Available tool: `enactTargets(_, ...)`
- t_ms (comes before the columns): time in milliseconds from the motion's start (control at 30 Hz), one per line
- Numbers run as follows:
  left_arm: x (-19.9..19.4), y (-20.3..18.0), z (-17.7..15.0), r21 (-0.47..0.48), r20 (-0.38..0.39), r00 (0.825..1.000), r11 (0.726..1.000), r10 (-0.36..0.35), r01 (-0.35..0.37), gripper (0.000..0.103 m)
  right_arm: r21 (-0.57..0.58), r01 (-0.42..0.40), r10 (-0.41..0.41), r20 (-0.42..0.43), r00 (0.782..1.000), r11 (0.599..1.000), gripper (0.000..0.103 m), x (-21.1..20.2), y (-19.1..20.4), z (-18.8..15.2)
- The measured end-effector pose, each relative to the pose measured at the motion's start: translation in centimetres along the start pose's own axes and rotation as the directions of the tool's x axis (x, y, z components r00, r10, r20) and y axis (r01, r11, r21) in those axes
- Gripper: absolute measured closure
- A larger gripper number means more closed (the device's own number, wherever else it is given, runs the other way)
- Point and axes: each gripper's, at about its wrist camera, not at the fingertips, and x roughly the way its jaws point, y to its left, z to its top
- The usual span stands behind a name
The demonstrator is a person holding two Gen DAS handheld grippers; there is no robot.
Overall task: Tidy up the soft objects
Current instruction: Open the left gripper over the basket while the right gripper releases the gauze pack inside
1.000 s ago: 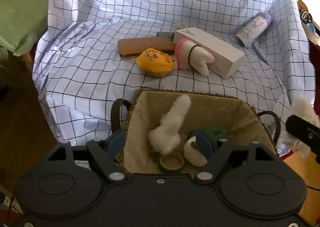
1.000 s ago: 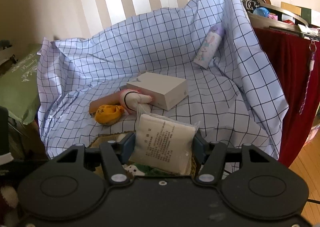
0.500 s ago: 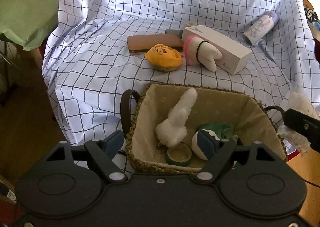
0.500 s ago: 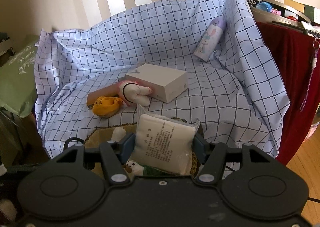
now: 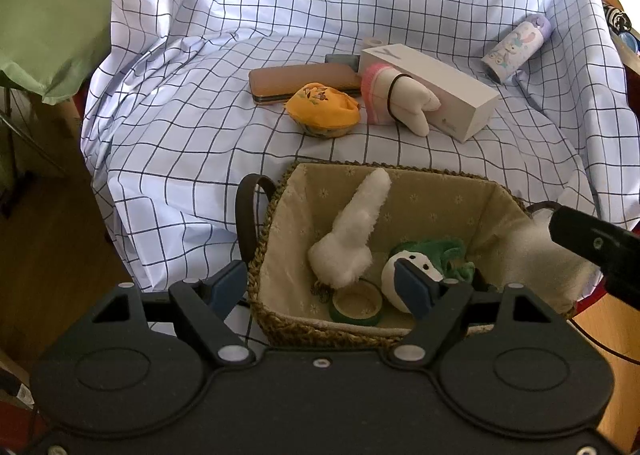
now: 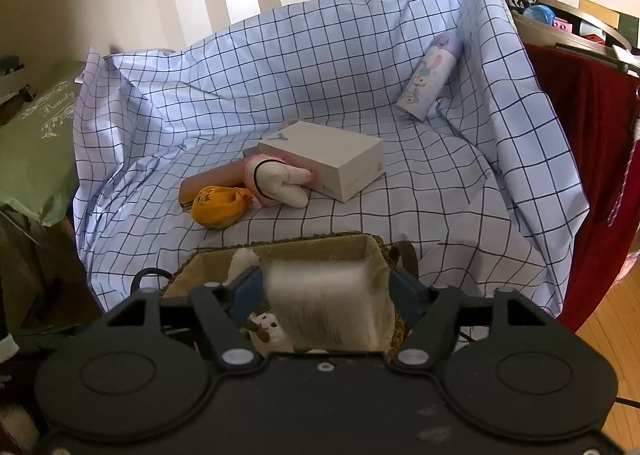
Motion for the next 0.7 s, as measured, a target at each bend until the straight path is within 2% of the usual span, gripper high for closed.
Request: enactTargets(700,-0.1,0.16,-0.21,0.005,0.003,1.0,1.0,0.001,-0.001,0.026,0.013,0.001,-0.001,-0.014,1.0,1.0,0.032,0.22,-0.16,-0.16)
